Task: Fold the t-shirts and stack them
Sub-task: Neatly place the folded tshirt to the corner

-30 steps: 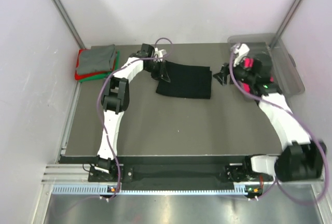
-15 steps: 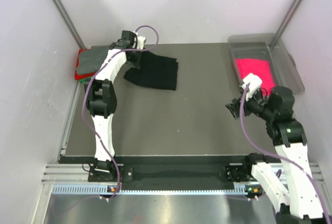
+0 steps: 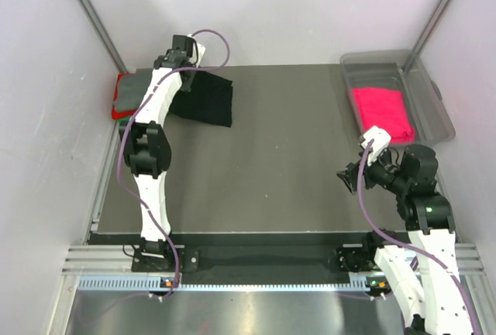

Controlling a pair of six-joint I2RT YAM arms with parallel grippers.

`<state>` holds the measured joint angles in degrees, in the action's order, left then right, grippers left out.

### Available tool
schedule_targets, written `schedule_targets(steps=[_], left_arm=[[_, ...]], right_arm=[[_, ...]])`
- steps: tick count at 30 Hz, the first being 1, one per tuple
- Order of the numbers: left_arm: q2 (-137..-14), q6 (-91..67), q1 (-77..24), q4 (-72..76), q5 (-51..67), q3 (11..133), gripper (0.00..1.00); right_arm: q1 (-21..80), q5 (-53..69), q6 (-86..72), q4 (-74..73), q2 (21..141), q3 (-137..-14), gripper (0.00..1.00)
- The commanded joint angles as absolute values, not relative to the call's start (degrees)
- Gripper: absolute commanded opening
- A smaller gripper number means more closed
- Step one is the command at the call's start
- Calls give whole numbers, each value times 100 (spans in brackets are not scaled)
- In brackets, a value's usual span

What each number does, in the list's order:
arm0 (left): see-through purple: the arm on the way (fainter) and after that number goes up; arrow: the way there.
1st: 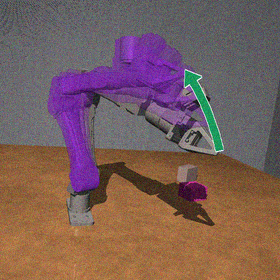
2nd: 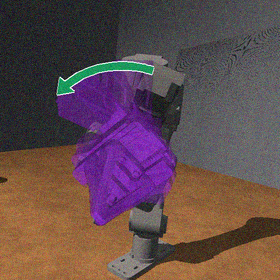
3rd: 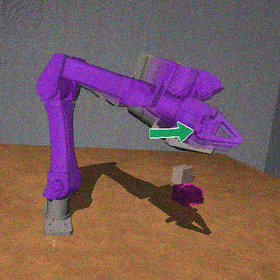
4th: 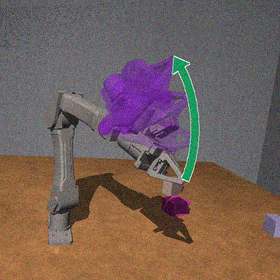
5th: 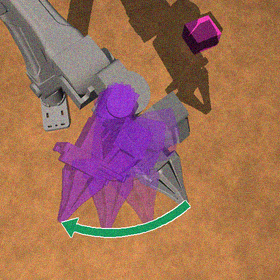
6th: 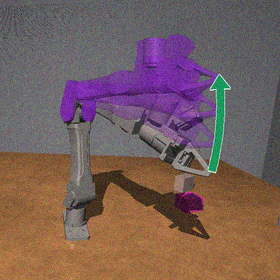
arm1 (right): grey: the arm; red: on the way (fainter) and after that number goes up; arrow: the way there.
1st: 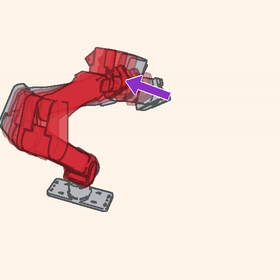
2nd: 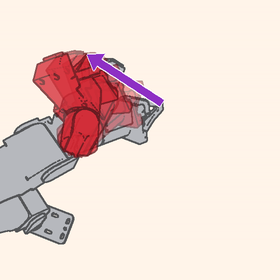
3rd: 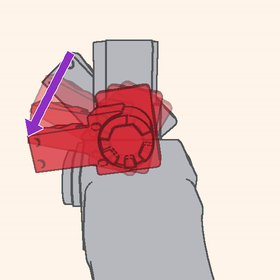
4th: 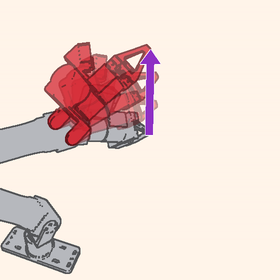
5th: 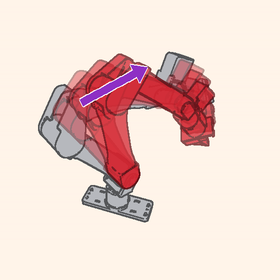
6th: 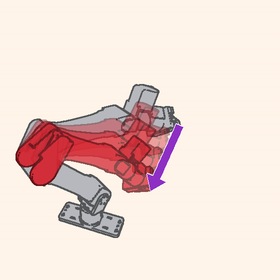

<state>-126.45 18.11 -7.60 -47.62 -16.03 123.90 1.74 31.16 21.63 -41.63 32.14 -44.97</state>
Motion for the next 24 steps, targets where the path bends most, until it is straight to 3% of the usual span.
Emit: schedule_targets(steps=[1,11,24], left_arm=[[-11954,2179,-756,-4351,-2345,12665,0],[-11540,2909,-756,-3841,-3225,12445,0],[-11575,3814,-747,-3709,-4016,13025,0]], right_arm=[[141,3270,2188,-4061,3076,-4526,87],[105,3278,2171,-3999,3006,-4500,89],[44,3269,2162,-3981,2909,-4474,90]])
